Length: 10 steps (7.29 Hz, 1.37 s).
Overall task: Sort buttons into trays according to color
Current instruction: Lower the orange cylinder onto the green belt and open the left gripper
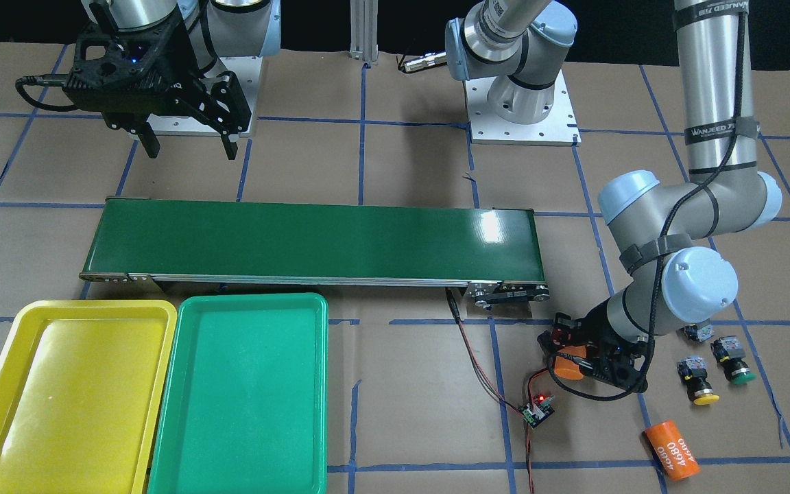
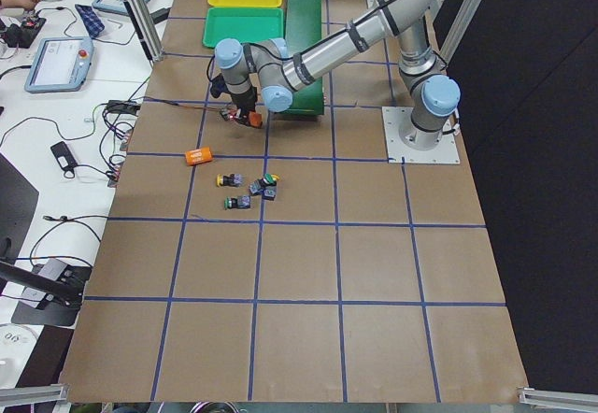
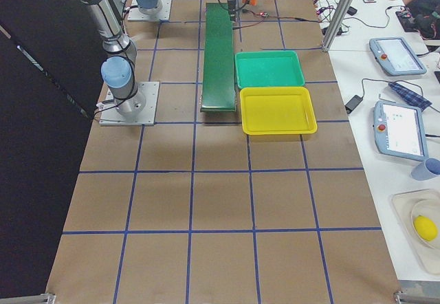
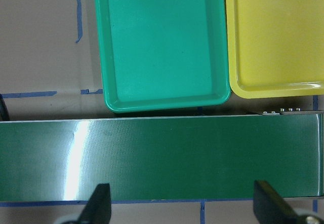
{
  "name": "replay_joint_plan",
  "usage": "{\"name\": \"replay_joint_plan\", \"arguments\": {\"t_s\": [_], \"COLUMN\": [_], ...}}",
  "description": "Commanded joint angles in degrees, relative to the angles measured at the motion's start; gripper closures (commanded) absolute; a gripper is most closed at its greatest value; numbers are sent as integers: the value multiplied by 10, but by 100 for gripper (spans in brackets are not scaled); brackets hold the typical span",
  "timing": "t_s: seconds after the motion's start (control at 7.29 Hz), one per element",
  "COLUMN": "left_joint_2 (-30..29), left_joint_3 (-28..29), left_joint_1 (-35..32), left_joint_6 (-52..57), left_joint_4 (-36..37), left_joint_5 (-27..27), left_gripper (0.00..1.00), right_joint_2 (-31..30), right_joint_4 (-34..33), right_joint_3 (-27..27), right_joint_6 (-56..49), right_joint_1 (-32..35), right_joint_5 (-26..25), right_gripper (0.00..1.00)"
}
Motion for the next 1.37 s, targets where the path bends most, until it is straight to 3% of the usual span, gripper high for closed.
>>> {"name": "replay_joint_plan", "arguments": {"t_s": [0.0, 0.27, 0.55, 0.69, 0.82, 1.1, 1.23], "left_joint_2": [97, 174, 182, 172, 171, 181, 194], "left_joint_3": [-37, -114, -174, -181, -186, -186, -169], "left_joint_1": [-46, -103, -113, -115, -109, -105, -97], "left_joint_6": [79, 87, 89, 87, 87, 75, 62], "left_joint_4": [-68, -69, -21, 0, 13, 0, -46], "left_joint_5": [22, 39, 40, 40, 33, 26, 16], "left_gripper": [100, 100, 100, 61, 1, 0, 0], "right_joint_2": [0, 0, 0, 0, 0, 0, 0], "right_joint_4": [0, 0, 0, 0, 1, 1, 1], "right_joint_3": [0, 0, 0, 0, 0, 0, 0], "right_joint_6": [0, 0, 0, 0, 0, 0, 0], "right_joint_1": [0, 0, 0, 0, 1, 0, 0], "right_joint_5": [0, 0, 0, 1, 0, 0, 0], "right_gripper": [0, 0, 0, 0, 0, 0, 0]}}
